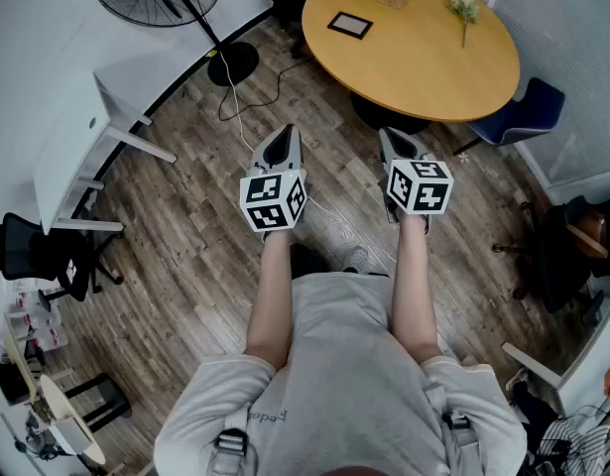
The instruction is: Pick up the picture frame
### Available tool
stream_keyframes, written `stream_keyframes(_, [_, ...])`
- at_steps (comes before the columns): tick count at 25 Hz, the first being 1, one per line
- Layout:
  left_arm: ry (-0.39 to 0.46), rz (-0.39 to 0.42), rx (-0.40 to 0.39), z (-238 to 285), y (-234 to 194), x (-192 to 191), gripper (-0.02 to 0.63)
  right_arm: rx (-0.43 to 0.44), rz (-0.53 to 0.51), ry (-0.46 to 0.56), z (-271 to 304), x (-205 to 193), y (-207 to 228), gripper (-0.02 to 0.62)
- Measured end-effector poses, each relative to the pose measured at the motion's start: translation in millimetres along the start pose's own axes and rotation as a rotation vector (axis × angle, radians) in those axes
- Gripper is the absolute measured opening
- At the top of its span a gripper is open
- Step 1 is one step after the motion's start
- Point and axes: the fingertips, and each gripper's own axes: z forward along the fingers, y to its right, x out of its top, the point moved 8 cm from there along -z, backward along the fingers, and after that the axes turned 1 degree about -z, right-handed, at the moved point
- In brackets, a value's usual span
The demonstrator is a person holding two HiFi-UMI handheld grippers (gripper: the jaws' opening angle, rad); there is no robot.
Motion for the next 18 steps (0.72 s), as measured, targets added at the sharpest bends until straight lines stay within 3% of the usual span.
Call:
stream_keyframes(11, [0.045, 0.031, 0.045, 3.9, 14.8, 5.7, 0.026, 0.018, -0.032, 0.04, -6.2, 9.6, 5.3, 0.021])
stream_keyframes(15, [0.149, -0.047, 0.12, -10.7, -4.3, 12.0, 0.026, 0.043, 0.041, 0.083, -10.6, 13.0, 10.2, 0.021])
stream_keyframes(18, [0.144, -0.085, 0.144, -20.5, -20.2, 9.5, 0.026, 0.052, 0.078, 0.092, -13.2, 8.9, 14.3, 0.021])
